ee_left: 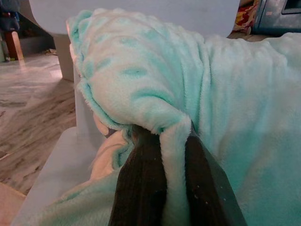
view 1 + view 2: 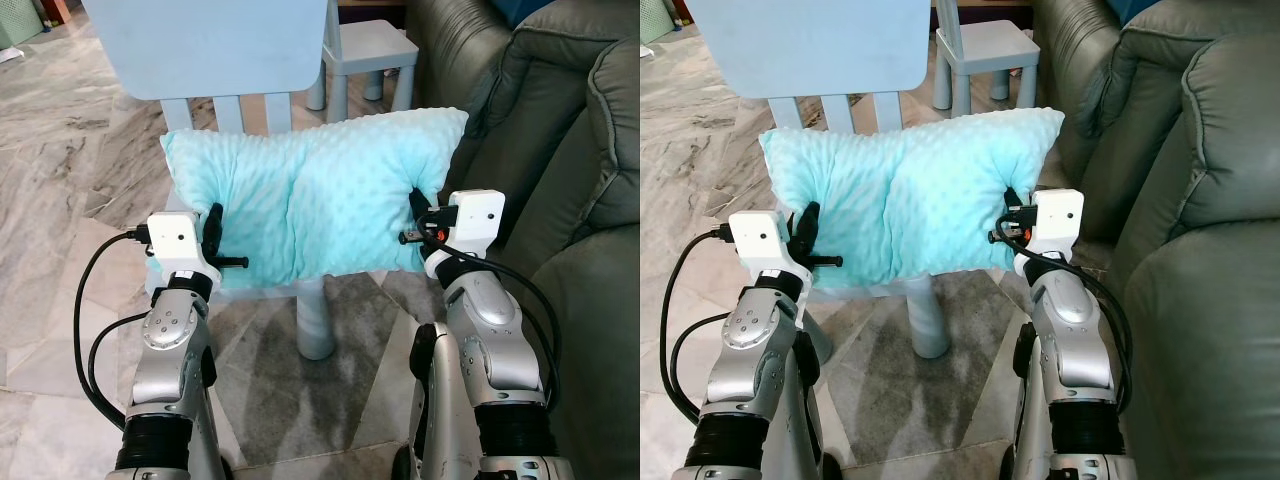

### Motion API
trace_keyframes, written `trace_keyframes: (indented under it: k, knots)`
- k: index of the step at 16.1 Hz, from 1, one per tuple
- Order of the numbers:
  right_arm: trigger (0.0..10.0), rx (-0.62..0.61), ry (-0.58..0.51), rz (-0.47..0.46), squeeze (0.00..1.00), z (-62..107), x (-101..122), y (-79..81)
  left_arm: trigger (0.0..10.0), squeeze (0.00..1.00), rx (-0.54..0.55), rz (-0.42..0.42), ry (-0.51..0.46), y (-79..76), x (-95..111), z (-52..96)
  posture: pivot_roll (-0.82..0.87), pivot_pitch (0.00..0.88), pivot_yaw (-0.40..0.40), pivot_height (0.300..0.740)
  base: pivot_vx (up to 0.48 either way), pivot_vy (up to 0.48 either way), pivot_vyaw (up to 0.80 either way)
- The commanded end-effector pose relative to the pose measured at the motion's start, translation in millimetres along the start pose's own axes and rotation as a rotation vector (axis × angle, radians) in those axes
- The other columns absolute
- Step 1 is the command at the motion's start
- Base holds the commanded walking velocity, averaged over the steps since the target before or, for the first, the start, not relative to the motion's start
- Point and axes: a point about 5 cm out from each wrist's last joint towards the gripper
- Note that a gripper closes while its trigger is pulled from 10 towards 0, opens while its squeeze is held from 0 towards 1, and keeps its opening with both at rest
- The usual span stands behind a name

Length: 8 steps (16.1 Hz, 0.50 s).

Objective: Move the pillow to the sofa

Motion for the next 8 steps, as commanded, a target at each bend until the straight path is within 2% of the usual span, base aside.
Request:
trace_keyframes:
  k: [1,2,8]
  knots:
    - [10.0,0.009,-0.019,-0.006,0.00,-1.9,5.3,2.4,10.0,0.00,0.000,-0.008,-0.012,-1.0,1.8,-2.2,-0.11,0.000,0.038,0.335,0.000,0.000,0.00]
    - [10.0,0.009,-0.019,-0.010,0.00,-1.6,5.1,2.8,10.0,0.00,-0.001,-0.008,-0.012,-1.4,2.0,-2.4,-0.11,0.000,0.040,0.335,0.000,0.000,0.00]
    - [10.0,0.020,-0.018,-0.022,0.00,-0.1,4.3,5.6,10.0,0.00,-0.012,-0.008,-0.006,-3.8,0.8,-1.6,-0.11,0.000,0.046,0.405,0.000,0.000,0.00]
Point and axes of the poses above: a point about 5 cm out from each wrist's last joint towards the gripper, its own z axis pointing back from the gripper into the wrist, its own x axis along the axis of the wrist's last joint, y = z × x, and after that the axes turned 3 degrees about -z, right-handed
